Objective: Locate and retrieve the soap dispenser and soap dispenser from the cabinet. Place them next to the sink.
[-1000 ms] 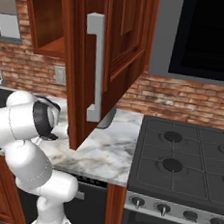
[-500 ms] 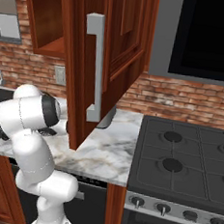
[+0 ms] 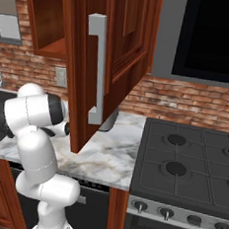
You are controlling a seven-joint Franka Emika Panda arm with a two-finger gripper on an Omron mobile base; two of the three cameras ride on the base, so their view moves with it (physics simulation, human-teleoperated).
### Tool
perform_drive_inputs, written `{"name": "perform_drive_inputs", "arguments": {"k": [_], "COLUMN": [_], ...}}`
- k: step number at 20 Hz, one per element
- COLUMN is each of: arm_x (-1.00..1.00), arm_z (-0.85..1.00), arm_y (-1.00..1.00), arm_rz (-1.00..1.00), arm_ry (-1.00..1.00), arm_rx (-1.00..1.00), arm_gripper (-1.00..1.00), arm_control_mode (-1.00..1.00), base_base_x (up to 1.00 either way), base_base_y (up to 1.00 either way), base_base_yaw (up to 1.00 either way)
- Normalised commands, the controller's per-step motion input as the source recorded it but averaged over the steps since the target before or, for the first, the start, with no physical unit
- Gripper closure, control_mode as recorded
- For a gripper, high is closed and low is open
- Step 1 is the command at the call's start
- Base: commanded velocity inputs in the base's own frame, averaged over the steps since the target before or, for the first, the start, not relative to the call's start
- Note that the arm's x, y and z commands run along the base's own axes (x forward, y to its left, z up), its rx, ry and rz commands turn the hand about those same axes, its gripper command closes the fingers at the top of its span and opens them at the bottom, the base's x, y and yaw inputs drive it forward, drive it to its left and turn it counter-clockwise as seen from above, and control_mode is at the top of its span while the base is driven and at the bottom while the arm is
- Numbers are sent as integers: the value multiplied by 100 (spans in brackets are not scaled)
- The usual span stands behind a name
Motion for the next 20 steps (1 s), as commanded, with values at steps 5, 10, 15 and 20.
{"name": "perform_drive_inputs", "arguments": {"k": [5,10,15,20], "arm_x": [0,0,0,0], "arm_z": [-22,-19,-9,0], "arm_y": [13,12,3,-2], "arm_rz": [0,0,0,0], "arm_ry": [-4,-2,0,0], "arm_rx": [4,3,0,0], "arm_gripper": [-100,-100,-100,-100], "arm_control_mode": [-100,-100,-100,-100], "base_base_x": [0,0,0,0], "base_base_y": [0,0,0,0], "base_base_yaw": [0,0,0,0]}}
